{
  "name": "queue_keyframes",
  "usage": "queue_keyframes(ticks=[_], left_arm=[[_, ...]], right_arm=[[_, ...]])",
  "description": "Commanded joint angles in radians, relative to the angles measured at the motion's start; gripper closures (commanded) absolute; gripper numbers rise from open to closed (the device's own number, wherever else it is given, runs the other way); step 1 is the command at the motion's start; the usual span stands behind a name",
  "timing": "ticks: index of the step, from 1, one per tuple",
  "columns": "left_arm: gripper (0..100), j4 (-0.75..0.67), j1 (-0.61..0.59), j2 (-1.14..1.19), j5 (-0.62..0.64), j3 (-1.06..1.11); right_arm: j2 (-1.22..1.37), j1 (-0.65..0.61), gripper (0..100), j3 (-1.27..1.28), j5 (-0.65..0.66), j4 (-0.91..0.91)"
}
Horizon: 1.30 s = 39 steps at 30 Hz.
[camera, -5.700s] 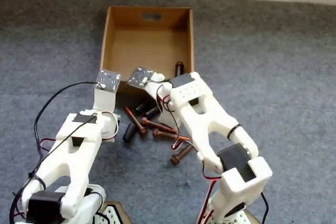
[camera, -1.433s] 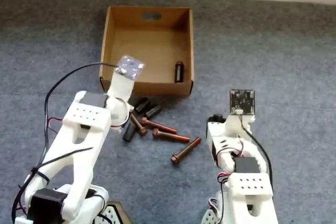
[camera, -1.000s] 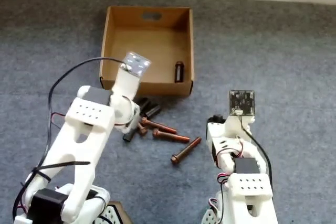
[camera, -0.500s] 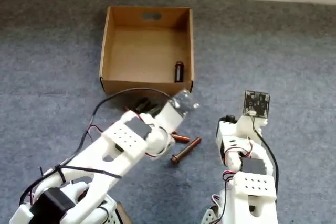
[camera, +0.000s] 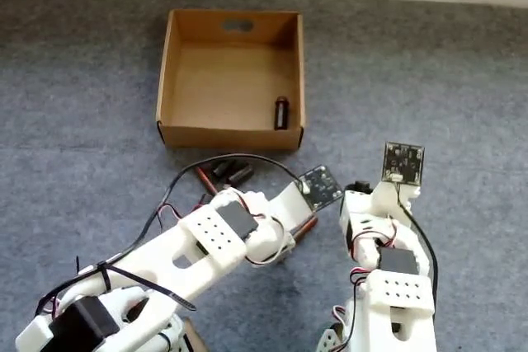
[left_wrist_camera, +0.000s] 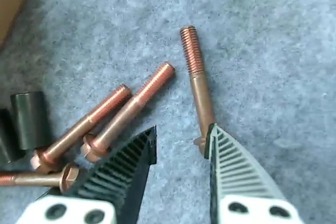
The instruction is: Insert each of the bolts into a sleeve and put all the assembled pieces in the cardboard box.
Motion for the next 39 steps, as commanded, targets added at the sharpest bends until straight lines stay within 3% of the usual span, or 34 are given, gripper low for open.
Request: queue_keyframes(ticks=[1,11,18,22,39], left_arm=[[83,-0.020,0.013,0.001,0.003,-0.012],[83,-0.015,0.079,0.018,0.005,-0.050],[83,-0.041,0.079,0.263,0.005,-0.111],[83,0.034,0.079,0.346,0.005,-0.223],[83,0.043,0.076,0.363,0.003,-0.260]], right_arm=[[-0.016,0.010,99.2,-0.008,-0.009,-0.018],[-0.016,0.010,99.2,-0.008,-0.009,-0.018],[-0.016,0.010,99.2,-0.008,-0.009,-0.018],[-0.016,0.010,99.2,-0.008,-0.009,-0.018],[-0.021,0.022,99.2,-0.008,-0.011,-0.018]])
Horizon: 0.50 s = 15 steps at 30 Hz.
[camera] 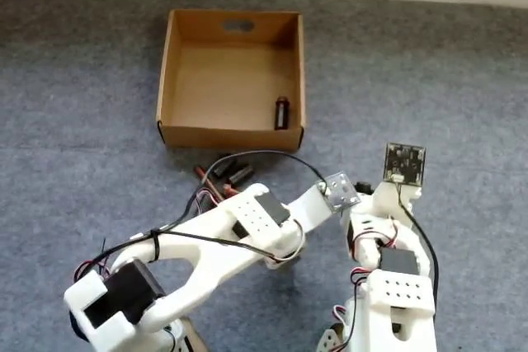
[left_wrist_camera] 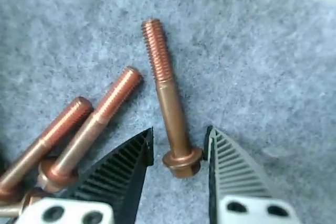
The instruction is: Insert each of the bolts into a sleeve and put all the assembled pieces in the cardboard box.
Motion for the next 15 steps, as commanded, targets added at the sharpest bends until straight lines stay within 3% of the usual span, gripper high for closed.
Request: queue_keyframes(ticks=[1,5,15], left_arm=[[83,-0.011,0.010,-0.001,0.002,-0.048],[83,-0.048,0.010,-0.001,0.002,-0.042],[83,-0.114,0.010,-0.001,0.003,-0.048]], right_arm=[[-0.021,0.039,99.2,-0.010,-0.025,-0.018],[-0.021,0.137,99.2,-0.018,-0.198,-0.018],[-0.021,0.143,99.2,-0.019,-0.198,-0.019]])
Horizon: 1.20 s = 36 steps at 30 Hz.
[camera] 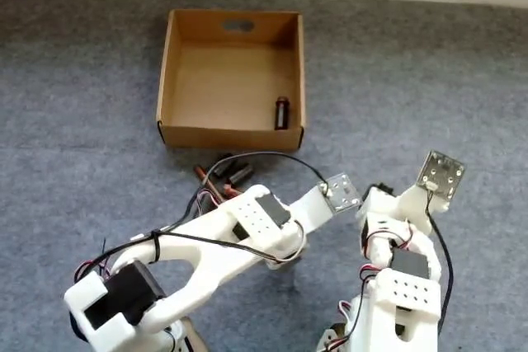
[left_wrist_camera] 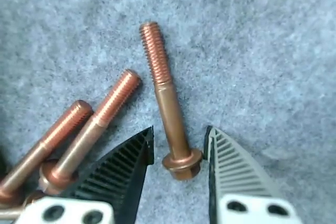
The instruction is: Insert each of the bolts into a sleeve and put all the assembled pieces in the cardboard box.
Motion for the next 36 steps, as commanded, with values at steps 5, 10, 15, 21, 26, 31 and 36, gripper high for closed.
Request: queue_keyframes(ticks=[5,10,15,21,26,31,36], left_arm=[[83,-0.101,0.005,0.008,0.006,-0.048],[83,-0.094,0.005,0.008,0.003,-0.042],[90,0.028,0.004,0.007,-0.048,-0.041],[98,0.150,-0.101,-0.002,-0.264,-0.044],[99,0.338,-0.254,-0.004,-0.301,-0.107],[99,0.578,-0.360,-0.004,-0.601,-0.180],[99,0.644,-0.395,-0.002,-0.779,-0.179]], right_arm=[[-0.021,0.012,99.2,-0.019,-0.006,-0.021],[-0.021,0.012,99.2,-0.019,-0.006,-0.021],[-0.021,0.012,99.2,-0.019,-0.006,-0.021],[-0.021,0.012,99.2,-0.019,-0.006,-0.021],[-0.021,0.012,99.2,-0.019,-0.006,-0.021],[-0.021,0.012,99.2,-0.019,-0.006,-0.021],[-0.021,0.012,99.2,-0.019,-0.006,-0.021]])
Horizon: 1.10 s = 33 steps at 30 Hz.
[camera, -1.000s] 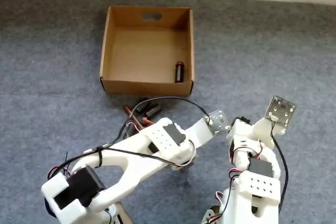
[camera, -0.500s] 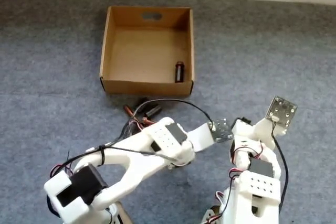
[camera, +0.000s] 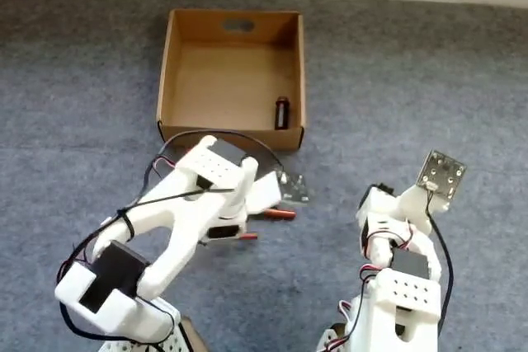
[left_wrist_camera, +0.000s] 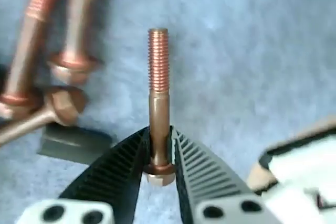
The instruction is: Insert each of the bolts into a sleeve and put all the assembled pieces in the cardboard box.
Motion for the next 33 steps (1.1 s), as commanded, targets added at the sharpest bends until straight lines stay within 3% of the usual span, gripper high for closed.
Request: queue_keyframes(ticks=[1,8,12,18,27,33], left_arm=[[99,0.038,-0.012,-0.012,-0.072,-0.041],[99,0.034,0.036,0.001,-0.041,-0.042],[97,0.011,0.039,0.001,0.083,-0.054],[85,-0.026,0.038,0.001,0.230,-0.054],[85,-0.100,-0.022,-0.028,0.427,-0.054],[84,-0.091,-0.002,-0.269,0.618,0.016]], right_arm=[[-0.021,0.008,99.2,-0.019,-0.006,-0.022],[-0.021,0.008,99.2,-0.019,-0.006,-0.022],[-0.021,0.007,99.2,-0.018,-0.006,-0.022],[-0.021,0.007,99.2,-0.015,-0.006,-0.022],[-0.021,0.007,99.2,-0.013,-0.006,-0.022],[-0.021,0.007,99.2,-0.015,-0.006,-0.022]])
